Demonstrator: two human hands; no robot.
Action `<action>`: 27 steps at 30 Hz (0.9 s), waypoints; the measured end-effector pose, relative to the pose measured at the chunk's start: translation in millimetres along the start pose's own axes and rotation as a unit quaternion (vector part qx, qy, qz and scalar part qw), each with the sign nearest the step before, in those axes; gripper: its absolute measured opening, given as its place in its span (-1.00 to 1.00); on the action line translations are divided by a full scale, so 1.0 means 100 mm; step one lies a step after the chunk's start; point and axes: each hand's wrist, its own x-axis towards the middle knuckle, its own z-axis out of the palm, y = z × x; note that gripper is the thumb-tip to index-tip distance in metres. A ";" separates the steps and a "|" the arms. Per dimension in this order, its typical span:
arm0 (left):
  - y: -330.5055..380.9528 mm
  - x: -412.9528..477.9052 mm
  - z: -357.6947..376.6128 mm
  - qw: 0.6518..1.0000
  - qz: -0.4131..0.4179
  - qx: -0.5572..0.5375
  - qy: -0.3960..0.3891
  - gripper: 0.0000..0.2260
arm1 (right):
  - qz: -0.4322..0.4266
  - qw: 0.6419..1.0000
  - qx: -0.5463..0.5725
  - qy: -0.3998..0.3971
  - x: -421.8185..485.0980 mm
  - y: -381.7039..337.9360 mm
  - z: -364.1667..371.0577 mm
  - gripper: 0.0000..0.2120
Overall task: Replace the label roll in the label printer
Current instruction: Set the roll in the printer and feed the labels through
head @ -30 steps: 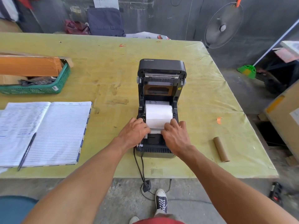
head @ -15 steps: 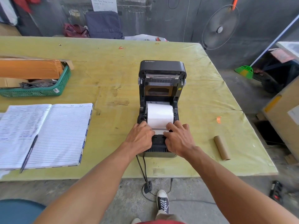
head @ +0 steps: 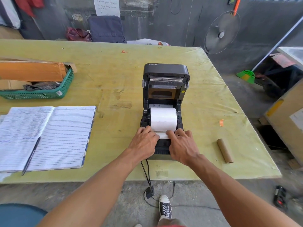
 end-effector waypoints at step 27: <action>0.10 -0.02 -0.12 0.994 -0.035 -0.051 -0.089 -0.25 | 0.024 0.997 0.057 0.038 -0.04 0.03 -0.03 -0.31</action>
